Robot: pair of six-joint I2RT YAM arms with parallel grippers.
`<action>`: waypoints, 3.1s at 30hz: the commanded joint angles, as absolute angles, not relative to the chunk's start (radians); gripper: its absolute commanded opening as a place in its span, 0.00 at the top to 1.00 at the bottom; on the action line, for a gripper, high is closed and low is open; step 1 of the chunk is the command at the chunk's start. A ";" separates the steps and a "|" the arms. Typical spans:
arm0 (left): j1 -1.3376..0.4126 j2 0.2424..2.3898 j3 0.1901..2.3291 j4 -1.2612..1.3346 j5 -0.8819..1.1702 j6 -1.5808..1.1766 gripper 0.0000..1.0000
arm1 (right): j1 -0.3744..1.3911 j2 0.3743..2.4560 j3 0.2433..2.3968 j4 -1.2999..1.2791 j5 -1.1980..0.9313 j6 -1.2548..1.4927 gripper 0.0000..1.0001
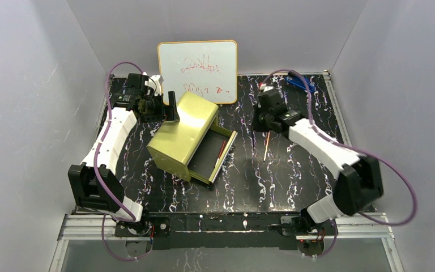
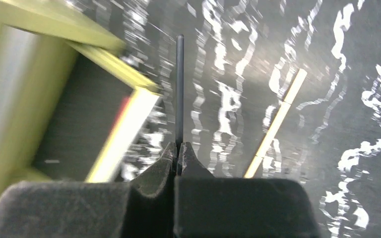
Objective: Organize the makeup
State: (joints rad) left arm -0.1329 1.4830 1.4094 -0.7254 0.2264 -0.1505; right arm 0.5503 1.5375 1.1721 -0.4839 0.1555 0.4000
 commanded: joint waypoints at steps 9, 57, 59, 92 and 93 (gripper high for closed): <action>-0.127 1.480 1.377 -0.795 0.161 -0.120 0.02 | 0.622 1.330 1.135 -0.363 0.025 1.148 0.99; -0.127 1.480 1.377 -0.798 0.154 -0.117 0.01 | 0.847 1.600 1.310 -0.447 0.231 1.281 0.64; -0.127 1.482 1.375 -0.795 0.156 -0.117 0.02 | 0.827 1.519 1.264 -0.482 0.248 1.267 0.64; -0.127 1.480 1.369 -0.799 0.171 -0.118 0.01 | 0.466 1.790 1.125 -0.632 0.320 0.754 0.70; -0.127 1.480 1.370 -0.799 0.172 -0.118 0.02 | 0.462 1.794 1.118 -0.625 0.318 0.752 0.70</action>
State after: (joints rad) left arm -0.1329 1.4784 1.4014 -0.7158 0.2306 -0.1532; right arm 0.4778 1.7817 1.1358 -0.6678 0.2893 0.7742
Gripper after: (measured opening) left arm 0.984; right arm 0.298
